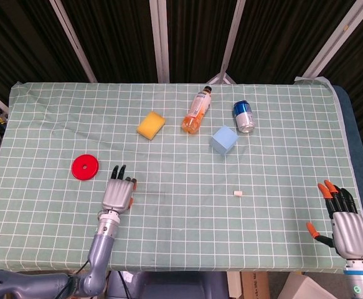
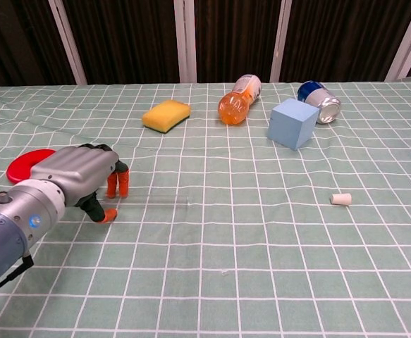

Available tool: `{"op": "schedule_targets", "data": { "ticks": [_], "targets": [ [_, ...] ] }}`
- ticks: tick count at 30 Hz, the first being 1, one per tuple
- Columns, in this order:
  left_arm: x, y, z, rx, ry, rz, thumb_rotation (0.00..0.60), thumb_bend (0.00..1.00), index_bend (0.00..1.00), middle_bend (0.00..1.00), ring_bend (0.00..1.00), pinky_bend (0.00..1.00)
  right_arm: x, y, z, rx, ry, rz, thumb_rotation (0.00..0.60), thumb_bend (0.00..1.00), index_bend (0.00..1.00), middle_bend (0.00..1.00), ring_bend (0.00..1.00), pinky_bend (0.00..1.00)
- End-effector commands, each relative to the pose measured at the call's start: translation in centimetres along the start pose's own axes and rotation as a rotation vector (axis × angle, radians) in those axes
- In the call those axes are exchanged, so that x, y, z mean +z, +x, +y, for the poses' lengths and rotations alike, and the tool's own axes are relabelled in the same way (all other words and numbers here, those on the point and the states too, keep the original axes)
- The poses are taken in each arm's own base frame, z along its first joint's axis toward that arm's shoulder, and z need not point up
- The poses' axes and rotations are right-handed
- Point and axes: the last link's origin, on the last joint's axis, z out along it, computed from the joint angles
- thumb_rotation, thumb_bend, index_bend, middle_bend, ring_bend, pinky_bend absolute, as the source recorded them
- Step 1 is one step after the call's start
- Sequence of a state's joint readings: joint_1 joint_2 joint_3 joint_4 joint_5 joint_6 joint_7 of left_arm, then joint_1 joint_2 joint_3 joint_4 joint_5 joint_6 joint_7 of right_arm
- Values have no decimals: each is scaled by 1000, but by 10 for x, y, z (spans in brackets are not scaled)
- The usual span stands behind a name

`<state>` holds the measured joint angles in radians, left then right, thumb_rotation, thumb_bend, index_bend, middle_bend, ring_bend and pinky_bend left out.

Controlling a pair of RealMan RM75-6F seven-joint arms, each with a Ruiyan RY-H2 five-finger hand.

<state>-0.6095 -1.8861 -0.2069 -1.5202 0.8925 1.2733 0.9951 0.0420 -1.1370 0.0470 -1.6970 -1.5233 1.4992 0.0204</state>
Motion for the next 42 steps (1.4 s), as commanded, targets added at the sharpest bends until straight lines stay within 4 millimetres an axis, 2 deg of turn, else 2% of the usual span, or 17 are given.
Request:
{"op": "schedule_targets", "data": {
  "ticks": [1, 7, 9, 14, 21, 28, 35, 42],
  "targets": [
    [0, 0, 2, -4, -3, 1, 600, 474, 459, 443, 67, 0, 0, 0, 0, 1, -1, -1, 600, 312, 0, 0, 0, 0],
    [0, 0, 2, -7, -6, 8, 600, 618, 489, 477, 90, 0, 0, 0, 0, 4, -1, -4, 600, 312, 0, 0, 0, 0],
    [-1, 2, 2, -11, -7, 17, 600, 640, 492, 481, 93, 0, 0, 0, 0, 4, -2, -4, 600, 312, 0, 0, 0, 0],
    [-1, 9, -2, -32, -14, 43, 600, 654, 495, 484, 92, 0, -1, 0, 0, 5, -4, -9, 600, 313, 0, 0, 0, 0],
    [-4, 29, -10, -103, -56, 129, 600, 667, 498, 494, 93, 0, -1, 0, 0, 1, -4, -5, 600, 312, 0, 0, 0, 0],
    [-6, 52, -31, -165, -123, 206, 600, 669, 501, 498, 94, 0, 5, 1, -3, -1, 7, 2, 600, 313, 8, 0, 0, 0],
    [-2, 84, -45, -269, -159, 261, 600, 669, 501, 499, 94, 0, 28, -12, -16, -39, 32, -42, 600, 313, 266, 133, 0, 0],
    [2, 107, -53, -287, -192, 293, 600, 669, 499, 498, 94, 0, 53, -40, -45, -49, 42, -117, 600, 312, 343, 136, 0, 0]
  ]
}}
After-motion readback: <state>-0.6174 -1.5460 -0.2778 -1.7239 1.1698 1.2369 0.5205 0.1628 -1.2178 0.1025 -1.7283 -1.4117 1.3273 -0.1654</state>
